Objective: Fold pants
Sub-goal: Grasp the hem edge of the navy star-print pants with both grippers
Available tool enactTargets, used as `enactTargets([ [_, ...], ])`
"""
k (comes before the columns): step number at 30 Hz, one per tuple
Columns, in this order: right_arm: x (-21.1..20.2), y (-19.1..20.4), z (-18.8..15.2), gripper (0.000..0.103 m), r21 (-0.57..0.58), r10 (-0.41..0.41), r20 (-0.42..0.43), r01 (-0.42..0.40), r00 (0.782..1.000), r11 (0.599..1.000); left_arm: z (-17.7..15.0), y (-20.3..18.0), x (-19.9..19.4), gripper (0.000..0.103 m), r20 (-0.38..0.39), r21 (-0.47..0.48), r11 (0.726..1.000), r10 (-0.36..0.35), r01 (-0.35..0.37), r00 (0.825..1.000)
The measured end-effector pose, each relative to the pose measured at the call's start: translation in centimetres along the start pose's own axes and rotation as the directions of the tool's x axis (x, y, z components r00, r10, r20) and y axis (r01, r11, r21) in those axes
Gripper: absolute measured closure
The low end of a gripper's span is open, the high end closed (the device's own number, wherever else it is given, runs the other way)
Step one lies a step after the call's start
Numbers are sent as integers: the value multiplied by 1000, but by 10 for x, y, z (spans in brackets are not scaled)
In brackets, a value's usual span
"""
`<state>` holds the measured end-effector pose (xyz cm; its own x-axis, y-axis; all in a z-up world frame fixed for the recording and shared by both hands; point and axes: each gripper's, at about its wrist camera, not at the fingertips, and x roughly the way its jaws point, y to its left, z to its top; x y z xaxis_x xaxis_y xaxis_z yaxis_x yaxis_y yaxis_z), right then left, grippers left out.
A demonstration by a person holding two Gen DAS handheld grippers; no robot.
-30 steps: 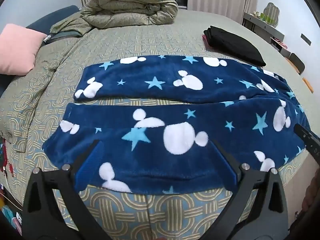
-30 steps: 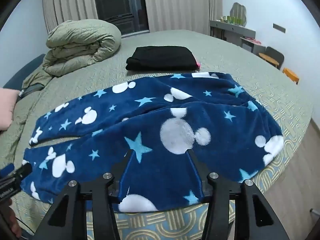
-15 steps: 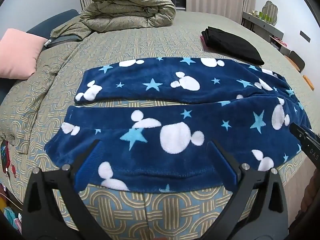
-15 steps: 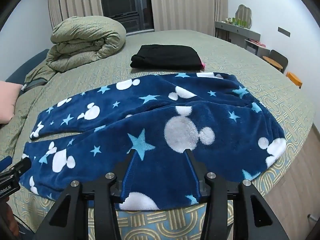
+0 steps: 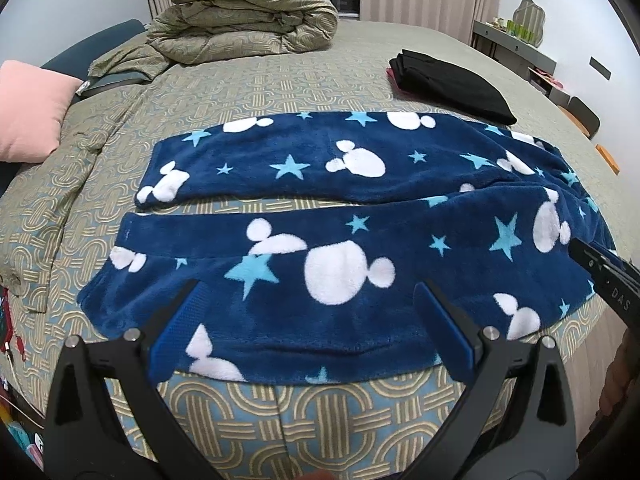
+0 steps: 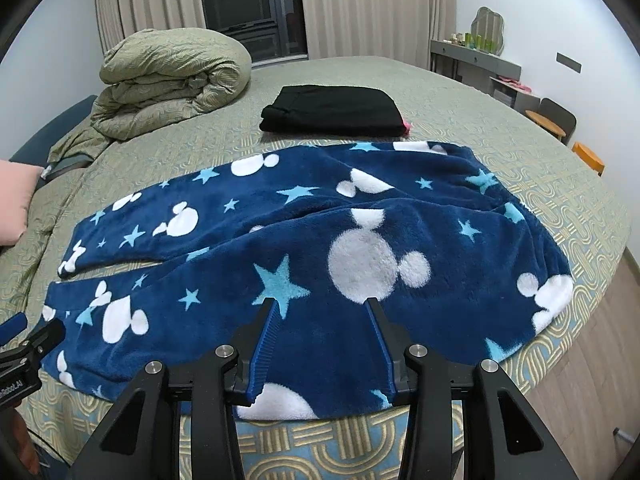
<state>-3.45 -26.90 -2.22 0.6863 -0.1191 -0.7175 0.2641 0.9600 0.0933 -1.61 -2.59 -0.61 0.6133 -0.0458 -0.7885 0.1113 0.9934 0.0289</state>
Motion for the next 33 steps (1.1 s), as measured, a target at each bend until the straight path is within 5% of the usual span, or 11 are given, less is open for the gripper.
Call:
enactTargets([
  [33, 1, -9, -5, 67, 21, 7, -5, -7, 1000, 1000, -3, -6, 4, 5, -18, 16, 999, -33, 34, 999],
])
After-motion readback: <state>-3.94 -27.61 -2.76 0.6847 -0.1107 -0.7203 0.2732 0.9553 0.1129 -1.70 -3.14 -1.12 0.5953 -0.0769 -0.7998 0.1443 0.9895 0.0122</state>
